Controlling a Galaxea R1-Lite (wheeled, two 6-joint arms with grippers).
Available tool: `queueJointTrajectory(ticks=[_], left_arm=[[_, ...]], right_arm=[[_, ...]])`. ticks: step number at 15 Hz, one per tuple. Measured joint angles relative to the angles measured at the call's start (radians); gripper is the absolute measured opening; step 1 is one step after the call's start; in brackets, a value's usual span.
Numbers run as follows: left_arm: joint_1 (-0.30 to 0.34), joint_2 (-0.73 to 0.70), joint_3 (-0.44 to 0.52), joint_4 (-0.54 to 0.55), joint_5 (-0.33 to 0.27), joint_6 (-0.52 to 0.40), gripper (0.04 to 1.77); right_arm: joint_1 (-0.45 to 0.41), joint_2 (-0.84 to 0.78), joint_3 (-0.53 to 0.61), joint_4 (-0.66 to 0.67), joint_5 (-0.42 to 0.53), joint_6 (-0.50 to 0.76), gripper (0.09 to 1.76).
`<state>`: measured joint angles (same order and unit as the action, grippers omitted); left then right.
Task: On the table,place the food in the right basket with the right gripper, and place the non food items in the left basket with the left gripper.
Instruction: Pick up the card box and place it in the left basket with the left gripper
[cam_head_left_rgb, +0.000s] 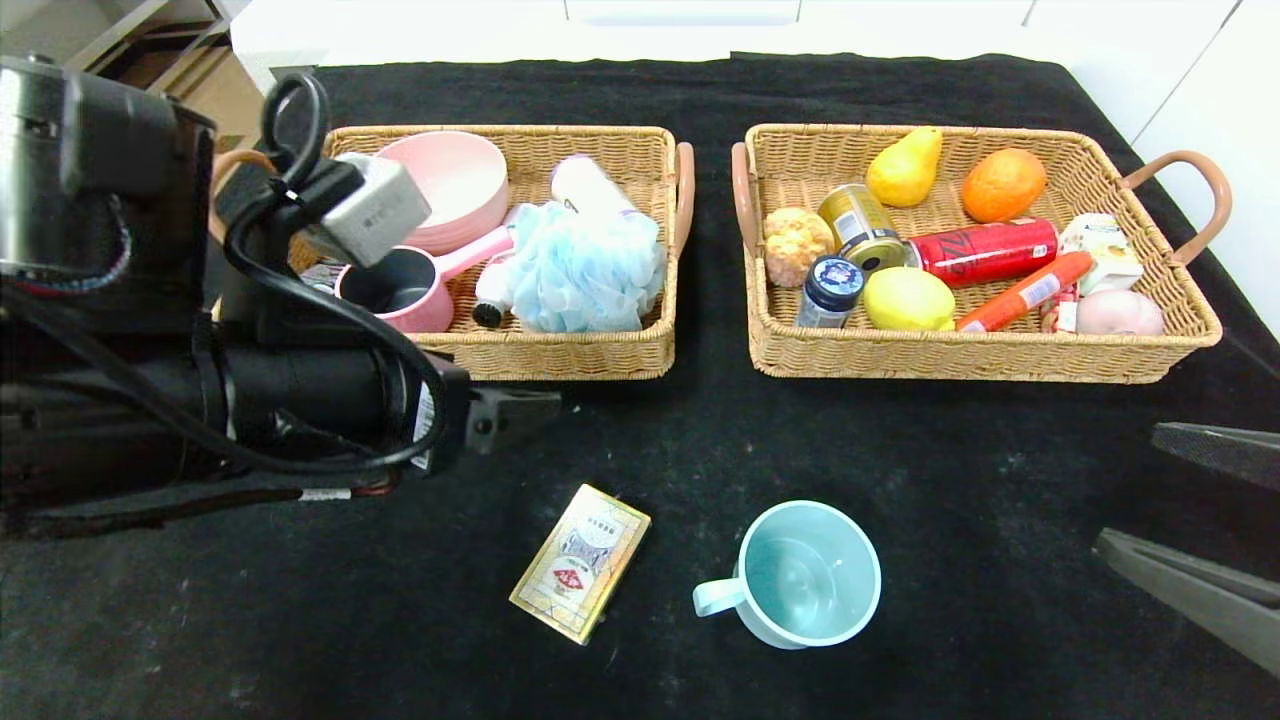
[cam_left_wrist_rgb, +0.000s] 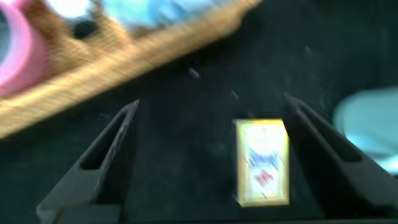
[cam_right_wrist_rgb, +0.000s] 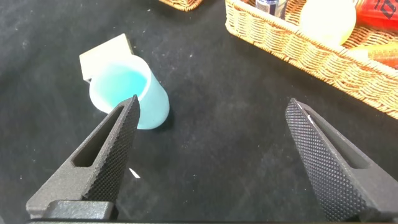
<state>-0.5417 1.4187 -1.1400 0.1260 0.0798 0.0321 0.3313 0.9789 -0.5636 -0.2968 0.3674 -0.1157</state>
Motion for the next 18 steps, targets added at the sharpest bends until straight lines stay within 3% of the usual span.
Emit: queueJointTrajectory(ticks=[3, 6, 9, 18], left_arm=[[-0.077, 0.031, 0.023, 0.01, 0.077, 0.014, 1.64], [-0.147, 0.076, 0.032, 0.015, 0.11, 0.02, 1.67], [-0.191, 0.119, 0.03, 0.067, 0.198, 0.02, 1.68], [-0.232, 0.203, 0.039, 0.11, 0.239, 0.007, 1.7]], right_arm=[[0.0, 0.0, -0.001, 0.0, 0.0, 0.0, 1.71], [0.0, -0.001, -0.001, 0.0, 0.0, 0.0, 1.71], [0.0, 0.0, -0.001, 0.0, 0.0, 0.0, 1.71], [-0.001, 0.006, 0.003, 0.0, 0.0, 0.0, 1.71]])
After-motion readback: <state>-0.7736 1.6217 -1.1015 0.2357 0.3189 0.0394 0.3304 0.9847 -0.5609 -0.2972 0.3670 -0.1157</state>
